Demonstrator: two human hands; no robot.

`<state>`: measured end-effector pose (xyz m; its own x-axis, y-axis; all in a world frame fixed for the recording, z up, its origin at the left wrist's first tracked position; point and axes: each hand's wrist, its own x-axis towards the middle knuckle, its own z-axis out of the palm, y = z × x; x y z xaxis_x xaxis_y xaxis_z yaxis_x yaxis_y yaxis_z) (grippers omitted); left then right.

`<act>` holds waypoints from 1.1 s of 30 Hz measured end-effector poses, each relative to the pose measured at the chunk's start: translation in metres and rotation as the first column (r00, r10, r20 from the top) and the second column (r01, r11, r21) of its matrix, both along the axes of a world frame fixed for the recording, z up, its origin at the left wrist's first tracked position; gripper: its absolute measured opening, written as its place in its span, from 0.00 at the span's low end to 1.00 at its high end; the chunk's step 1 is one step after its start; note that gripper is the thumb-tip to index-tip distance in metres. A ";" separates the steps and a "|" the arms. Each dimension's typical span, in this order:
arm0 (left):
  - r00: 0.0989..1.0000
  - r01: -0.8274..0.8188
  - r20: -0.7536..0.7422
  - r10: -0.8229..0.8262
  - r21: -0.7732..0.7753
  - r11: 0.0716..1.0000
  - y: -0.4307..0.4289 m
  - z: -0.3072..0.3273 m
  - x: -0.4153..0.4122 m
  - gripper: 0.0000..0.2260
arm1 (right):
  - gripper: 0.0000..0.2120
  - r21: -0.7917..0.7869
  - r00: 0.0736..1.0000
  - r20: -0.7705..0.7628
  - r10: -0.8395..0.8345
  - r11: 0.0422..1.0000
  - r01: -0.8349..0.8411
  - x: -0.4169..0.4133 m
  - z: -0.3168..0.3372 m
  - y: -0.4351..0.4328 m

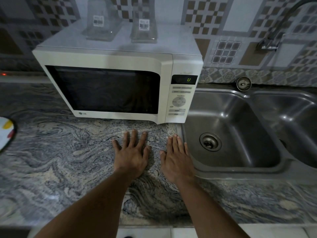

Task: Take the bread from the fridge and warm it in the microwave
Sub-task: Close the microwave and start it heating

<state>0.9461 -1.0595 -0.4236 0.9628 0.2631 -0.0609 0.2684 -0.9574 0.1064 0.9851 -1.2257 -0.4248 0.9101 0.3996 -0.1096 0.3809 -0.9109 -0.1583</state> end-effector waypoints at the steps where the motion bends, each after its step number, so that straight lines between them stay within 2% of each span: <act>1: 1.000 0.001 0.001 -0.001 -0.001 1.000 0.000 0.000 0.000 0.26 | 0.34 -0.001 1.000 -0.003 -0.001 1.000 0.001 0.000 0.000 0.000; 7: 1.000 0.000 0.010 0.000 -0.001 1.000 0.000 -0.001 0.000 0.26 | 0.31 -0.010 1.000 -0.018 0.007 1.000 -0.007 -0.001 0.004 -0.001; 33: 1.000 0.003 0.005 -0.003 -0.007 1.000 0.001 -0.001 -0.001 0.27 | 0.30 0.008 1.000 -0.026 0.004 1.000 -0.004 0.000 0.002 -0.001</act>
